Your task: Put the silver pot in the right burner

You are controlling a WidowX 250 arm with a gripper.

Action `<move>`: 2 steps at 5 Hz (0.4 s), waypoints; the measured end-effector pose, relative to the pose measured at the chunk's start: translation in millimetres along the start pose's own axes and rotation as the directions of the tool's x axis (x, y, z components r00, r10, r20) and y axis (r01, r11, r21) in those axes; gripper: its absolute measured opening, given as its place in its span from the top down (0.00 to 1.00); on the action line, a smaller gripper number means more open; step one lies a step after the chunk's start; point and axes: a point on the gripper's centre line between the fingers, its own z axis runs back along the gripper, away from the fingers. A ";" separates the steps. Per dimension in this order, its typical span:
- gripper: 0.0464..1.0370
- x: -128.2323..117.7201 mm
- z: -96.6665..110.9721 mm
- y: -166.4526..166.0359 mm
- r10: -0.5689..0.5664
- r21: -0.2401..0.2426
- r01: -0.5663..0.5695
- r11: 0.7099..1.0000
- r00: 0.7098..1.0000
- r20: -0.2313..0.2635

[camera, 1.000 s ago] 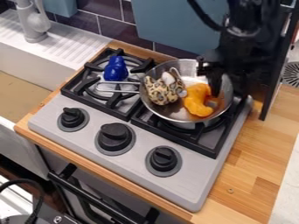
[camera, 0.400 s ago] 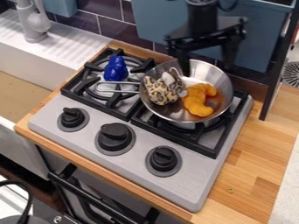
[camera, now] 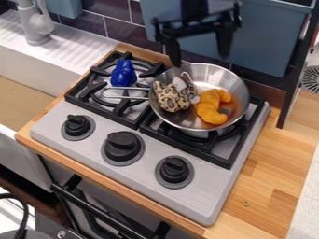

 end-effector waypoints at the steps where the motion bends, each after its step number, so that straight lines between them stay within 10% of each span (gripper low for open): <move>1: 0.04 5.5 10.2 23.0 -0.041 -0.008 0.041 0.999 0.999 0.020; 2: 0.04 14.3 19.3 37.7 -0.144 0.030 0.143 0.989 0.989 0.020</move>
